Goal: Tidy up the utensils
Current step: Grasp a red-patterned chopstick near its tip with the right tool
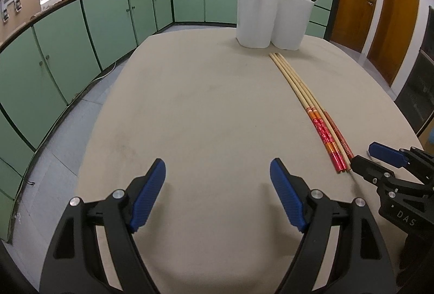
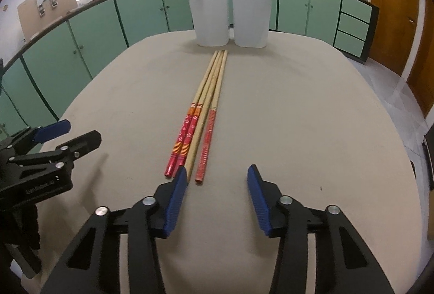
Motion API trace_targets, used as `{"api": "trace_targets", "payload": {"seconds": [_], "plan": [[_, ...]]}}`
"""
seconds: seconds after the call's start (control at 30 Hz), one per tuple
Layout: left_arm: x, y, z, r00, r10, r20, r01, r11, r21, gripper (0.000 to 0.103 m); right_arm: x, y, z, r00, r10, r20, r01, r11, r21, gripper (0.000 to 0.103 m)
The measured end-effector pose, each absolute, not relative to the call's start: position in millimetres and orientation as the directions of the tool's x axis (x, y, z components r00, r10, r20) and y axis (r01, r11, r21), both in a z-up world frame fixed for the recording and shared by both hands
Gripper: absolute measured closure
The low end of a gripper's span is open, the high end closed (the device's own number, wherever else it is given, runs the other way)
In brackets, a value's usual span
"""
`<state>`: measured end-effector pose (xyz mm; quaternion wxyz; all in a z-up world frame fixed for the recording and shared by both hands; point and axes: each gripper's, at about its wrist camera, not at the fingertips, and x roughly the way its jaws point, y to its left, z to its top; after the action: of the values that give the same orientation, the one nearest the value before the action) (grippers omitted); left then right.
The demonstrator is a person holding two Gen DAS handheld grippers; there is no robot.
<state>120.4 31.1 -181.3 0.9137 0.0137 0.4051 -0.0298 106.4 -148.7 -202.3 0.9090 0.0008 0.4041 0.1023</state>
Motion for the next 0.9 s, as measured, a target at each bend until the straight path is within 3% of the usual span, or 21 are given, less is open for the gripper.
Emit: {"api": "trace_targets", "payload": {"seconds": [0.5, 0.6, 0.73, 0.9], "plan": [[121.4, 31.3, -182.6, 0.670, -0.045, -0.741, 0.062, 0.998, -0.004, 0.025, 112.1, -142.2, -204.9, 0.638, 0.160, -0.753, -0.184, 0.981, 0.052, 0.068], [120.8, 29.3, -182.8, 0.668, -0.046, -0.743, 0.064, 0.998, -0.004, 0.025, 114.6, -139.8, -205.0, 0.635, 0.162, -0.756, -0.191, 0.980, 0.050, 0.076], [120.5, 23.9, -183.2, 0.664, -0.050, -0.746, 0.073, 0.997, -0.001, 0.024, 116.1, -139.4, -205.5, 0.630, 0.176, -0.756, -0.201, 0.978, 0.061, 0.096], [119.7, 14.3, -184.1, 0.660, -0.063, -0.749, 0.093, 0.996, -0.001, 0.024, 112.2, -146.7, -205.0, 0.632, 0.194, -0.750, -0.190, 0.977, 0.093, 0.097]]}}
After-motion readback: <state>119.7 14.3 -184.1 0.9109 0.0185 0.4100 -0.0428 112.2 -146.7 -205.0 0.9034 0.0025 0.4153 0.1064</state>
